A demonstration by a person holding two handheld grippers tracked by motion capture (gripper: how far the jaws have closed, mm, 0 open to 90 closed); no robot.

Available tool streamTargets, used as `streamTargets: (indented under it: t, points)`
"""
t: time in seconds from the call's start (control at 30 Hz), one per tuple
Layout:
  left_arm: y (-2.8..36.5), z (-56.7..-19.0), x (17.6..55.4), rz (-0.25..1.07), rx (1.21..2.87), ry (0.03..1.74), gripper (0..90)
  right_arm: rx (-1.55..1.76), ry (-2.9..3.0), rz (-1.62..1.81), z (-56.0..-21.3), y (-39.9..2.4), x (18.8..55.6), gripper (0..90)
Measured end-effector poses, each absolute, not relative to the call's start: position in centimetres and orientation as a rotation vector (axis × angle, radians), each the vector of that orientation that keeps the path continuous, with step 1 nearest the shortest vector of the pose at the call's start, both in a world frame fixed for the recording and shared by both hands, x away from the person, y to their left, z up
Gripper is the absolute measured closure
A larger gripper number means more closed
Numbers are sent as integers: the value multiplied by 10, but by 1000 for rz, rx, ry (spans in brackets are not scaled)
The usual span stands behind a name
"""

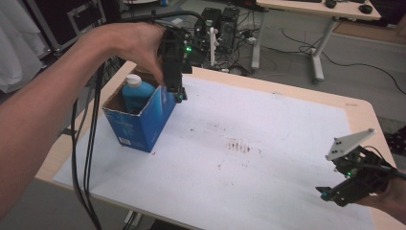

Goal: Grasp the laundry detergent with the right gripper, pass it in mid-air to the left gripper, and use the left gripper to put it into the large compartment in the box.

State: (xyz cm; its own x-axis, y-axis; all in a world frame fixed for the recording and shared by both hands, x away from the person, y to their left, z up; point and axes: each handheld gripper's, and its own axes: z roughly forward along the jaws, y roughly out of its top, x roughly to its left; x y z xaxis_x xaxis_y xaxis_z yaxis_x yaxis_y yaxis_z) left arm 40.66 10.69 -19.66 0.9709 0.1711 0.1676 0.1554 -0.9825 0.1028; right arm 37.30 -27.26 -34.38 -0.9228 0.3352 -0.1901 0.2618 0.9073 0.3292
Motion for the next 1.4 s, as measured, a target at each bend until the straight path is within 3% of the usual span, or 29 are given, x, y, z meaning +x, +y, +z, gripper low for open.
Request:
streamTargets:
  t: [0.27, 0.33, 0.63, 1.4]
  points:
    - [62, -221, 407, 240, 3039, 135, 219, 452, 2826, 440, -342, -268, 371, 117]
    - [52, -230, 407, 233, 3041, 111, 178, 444, 2827, 443, -342, -267, 371, 117]
    - [14, -271, 401, 122, 3051, 11, 172, 444, 2832, 444, -342, -263, 371, 117]
    - [6, -313, 405, 99, 3071, 148, 172, 434, 2824, 448, -339, -259, 374, 117]
